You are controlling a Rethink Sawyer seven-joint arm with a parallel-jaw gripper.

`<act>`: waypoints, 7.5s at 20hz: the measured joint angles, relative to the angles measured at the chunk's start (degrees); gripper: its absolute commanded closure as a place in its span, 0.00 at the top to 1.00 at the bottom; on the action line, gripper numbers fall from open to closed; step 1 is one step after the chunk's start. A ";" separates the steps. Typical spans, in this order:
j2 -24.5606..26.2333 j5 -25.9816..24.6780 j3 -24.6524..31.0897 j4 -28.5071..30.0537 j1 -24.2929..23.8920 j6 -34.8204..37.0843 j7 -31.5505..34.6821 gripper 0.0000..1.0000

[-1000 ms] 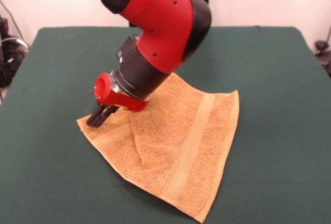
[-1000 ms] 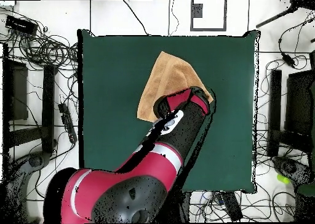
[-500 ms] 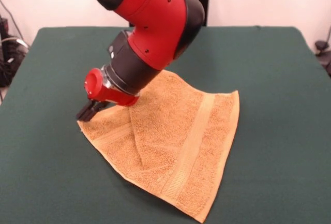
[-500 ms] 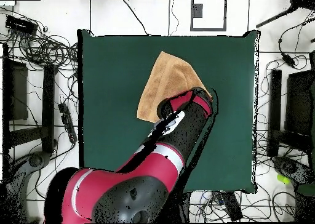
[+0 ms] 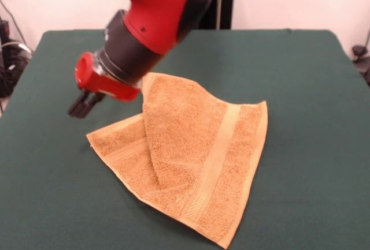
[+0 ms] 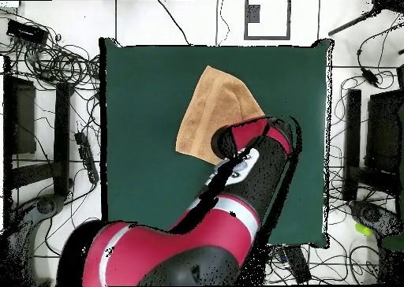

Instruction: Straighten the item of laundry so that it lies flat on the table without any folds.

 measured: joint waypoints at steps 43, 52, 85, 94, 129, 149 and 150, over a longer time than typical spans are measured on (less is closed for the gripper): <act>-10.58 6.12 18.16 9.51 -2.97 0.57 0.00 0.00; -4.43 4.24 10.33 3.25 1.05 0.08 0.00 0.00; 1.26 11.43 6.28 0.51 -5.25 -3.90 0.00 0.00; 0.21 14.75 6.81 1.67 -4.82 -3.93 0.00 0.00; 4.58 17.75 1.63 -0.72 -2.62 -7.87 2.47 0.00; 5.38 17.70 0.58 -1.24 -1.70 -7.86 2.47 0.00; 5.45 17.70 0.48 -1.28 -1.64 -7.86 2.47 0.00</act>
